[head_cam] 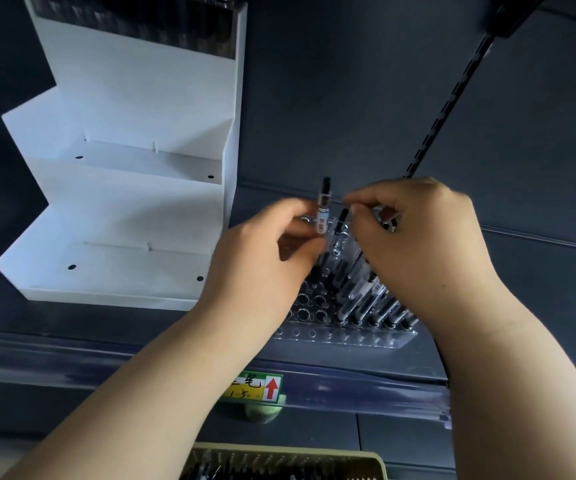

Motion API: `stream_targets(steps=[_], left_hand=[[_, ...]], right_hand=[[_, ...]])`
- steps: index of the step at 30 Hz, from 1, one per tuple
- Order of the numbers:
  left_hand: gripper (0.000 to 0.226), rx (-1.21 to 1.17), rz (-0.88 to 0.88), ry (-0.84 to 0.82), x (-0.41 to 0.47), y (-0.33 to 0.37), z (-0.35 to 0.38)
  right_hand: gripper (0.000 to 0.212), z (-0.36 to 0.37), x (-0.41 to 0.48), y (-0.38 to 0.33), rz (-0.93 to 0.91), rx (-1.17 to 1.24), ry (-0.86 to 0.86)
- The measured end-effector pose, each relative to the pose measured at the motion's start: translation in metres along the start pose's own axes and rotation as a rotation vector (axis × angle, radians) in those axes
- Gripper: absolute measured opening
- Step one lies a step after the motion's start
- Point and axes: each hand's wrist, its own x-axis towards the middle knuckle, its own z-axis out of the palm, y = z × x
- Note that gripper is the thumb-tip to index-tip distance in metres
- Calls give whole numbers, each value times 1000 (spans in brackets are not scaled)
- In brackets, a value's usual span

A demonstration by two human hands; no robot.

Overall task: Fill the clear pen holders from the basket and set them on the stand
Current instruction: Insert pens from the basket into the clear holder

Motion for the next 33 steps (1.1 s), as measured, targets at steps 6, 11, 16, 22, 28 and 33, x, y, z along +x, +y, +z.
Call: stream_targets(steps=[6, 11, 16, 22, 28, 33], left_hand=[[15, 20, 4, 12, 5, -2, 10], [17, 10, 44, 15, 6, -6, 16], [13, 134, 62, -58, 4, -16, 23], [11, 205, -3, -131, 1, -27, 32], [11, 201, -8, -88, 3, -31, 31], [21, 380, -19, -181, 1, -30, 24]], right_hand=[[18, -1, -2, 2, 16, 15, 5], [17, -4, -1, 4, 14, 27, 21], [16, -7, -1, 6, 28, 37, 32], [16, -8, -1, 8, 43, 41, 29], [16, -10, -2, 8, 33, 45, 22], [17, -17, -7, 1, -4, 47, 56]])
